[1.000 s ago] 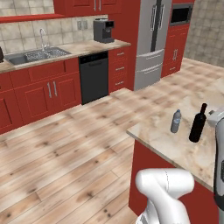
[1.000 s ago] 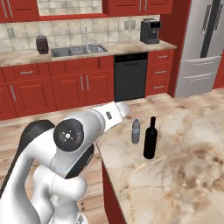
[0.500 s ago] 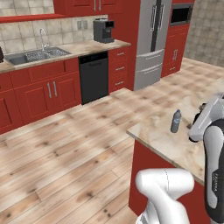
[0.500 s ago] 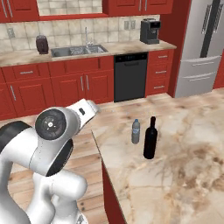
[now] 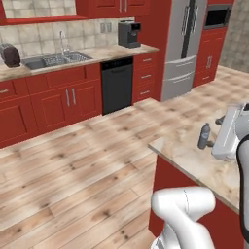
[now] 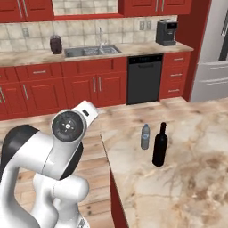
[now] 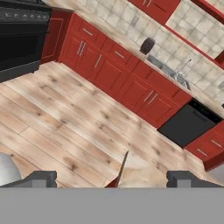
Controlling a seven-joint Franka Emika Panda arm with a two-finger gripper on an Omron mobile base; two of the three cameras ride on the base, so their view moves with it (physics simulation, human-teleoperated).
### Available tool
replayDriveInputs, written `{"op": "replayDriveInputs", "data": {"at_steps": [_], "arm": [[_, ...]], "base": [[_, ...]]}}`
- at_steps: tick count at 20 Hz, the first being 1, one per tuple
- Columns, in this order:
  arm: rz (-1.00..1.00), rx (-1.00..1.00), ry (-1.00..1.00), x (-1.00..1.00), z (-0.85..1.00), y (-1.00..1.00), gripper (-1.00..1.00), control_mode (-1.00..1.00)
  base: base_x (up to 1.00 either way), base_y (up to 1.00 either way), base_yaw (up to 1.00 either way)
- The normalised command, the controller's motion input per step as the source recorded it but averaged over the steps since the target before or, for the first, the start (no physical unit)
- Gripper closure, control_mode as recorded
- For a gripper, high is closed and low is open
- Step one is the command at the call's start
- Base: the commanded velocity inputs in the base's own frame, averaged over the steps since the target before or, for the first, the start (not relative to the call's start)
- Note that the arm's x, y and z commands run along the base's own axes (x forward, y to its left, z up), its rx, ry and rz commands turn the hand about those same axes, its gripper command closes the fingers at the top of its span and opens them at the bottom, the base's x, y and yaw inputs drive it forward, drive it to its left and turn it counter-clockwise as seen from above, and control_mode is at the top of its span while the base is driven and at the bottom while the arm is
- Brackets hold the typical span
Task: Move the drinks to the dining counter.
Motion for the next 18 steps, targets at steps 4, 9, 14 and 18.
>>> {"op": "replayDriveInputs", "data": {"at_steps": [4, 9, 14, 18], "arm": [[0.00, 0.00, 0.00, 0.00, 0.00, 0.00, -1.00, 1.00], [0.00, 0.00, 0.00, 0.00, 0.00, 0.00, -1.00, 1.00], [0.00, 0.00, 0.00, 0.00, 0.00, 0.00, -1.00, 1.00], [0.00, 0.00, 0.00, 0.00, 0.00, 0.00, -1.00, 1.00]], "base": [[-0.21, 0.17, 0.12], [-0.56, 0.74, 0.38], [-0.40, 0.99, 0.56], [-0.05, 0.83, 0.75]]}}
